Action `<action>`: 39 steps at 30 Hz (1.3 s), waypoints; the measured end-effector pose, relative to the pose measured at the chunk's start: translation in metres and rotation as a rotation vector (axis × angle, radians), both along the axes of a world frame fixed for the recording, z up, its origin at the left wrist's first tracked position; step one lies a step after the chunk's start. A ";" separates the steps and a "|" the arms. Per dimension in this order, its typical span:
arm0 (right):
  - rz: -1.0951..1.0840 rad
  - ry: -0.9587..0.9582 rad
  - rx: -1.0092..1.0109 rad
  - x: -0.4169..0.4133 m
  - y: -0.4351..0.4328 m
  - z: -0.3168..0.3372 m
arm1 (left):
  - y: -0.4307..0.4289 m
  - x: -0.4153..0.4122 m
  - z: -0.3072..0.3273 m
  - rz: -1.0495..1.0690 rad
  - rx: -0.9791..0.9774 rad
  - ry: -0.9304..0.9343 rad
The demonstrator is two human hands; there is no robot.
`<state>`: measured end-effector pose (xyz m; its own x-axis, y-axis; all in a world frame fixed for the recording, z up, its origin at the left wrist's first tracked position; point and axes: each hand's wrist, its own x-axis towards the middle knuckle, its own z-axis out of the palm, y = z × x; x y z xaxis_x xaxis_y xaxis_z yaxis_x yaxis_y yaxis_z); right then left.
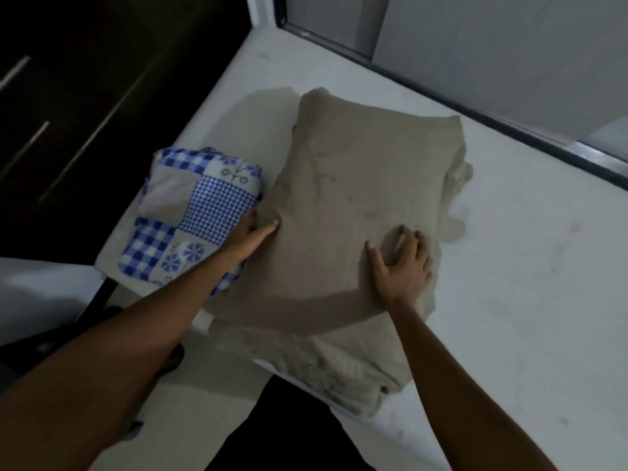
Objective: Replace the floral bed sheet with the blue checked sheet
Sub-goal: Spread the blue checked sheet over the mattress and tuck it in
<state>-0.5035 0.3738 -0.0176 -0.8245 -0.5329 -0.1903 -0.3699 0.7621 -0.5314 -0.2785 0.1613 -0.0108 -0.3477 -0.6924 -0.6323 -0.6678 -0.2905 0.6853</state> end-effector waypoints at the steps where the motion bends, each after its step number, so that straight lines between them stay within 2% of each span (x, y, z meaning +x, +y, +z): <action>1: -0.108 -0.103 -0.008 -0.011 0.006 -0.006 | -0.006 -0.006 -0.006 0.036 0.040 0.010; 4: -0.394 -0.457 -0.151 -0.042 0.023 -0.028 | -0.020 -0.013 -0.031 0.047 0.124 -0.004; 6: -0.473 -0.665 -0.218 -0.052 0.032 -0.042 | -0.021 -0.023 -0.036 -0.004 0.150 -0.001; 9: -0.457 -0.908 -0.234 -0.058 0.043 -0.060 | -0.020 -0.035 -0.047 -0.040 0.199 0.003; 12: -0.442 -1.038 -0.224 -0.064 0.048 -0.073 | -0.014 -0.043 -0.039 -0.024 0.361 0.032; 15: -0.412 -1.169 -0.255 -0.065 0.051 -0.072 | -0.009 -0.045 -0.035 0.042 0.425 0.083; 21: -0.458 -0.972 -0.406 -0.081 0.066 -0.023 | 0.009 -0.064 0.004 0.136 0.437 0.059; 27: -0.397 -0.767 -0.516 -0.165 0.138 0.046 | 0.079 -0.134 0.047 0.037 0.458 0.124; 32: -0.427 -0.639 -0.598 -0.256 0.290 0.080 | 0.211 -0.247 0.059 -0.086 0.522 0.269; 39: -0.625 -0.465 -0.606 -0.377 0.558 0.117 | 0.437 -0.428 0.063 -0.235 0.626 0.373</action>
<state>-0.8801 0.9322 0.0999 -0.9033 -0.1415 -0.4050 0.3508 0.2998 -0.8872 -0.7068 0.5986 0.0519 -0.7086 -0.1248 -0.6945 -0.5170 -0.5780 0.6314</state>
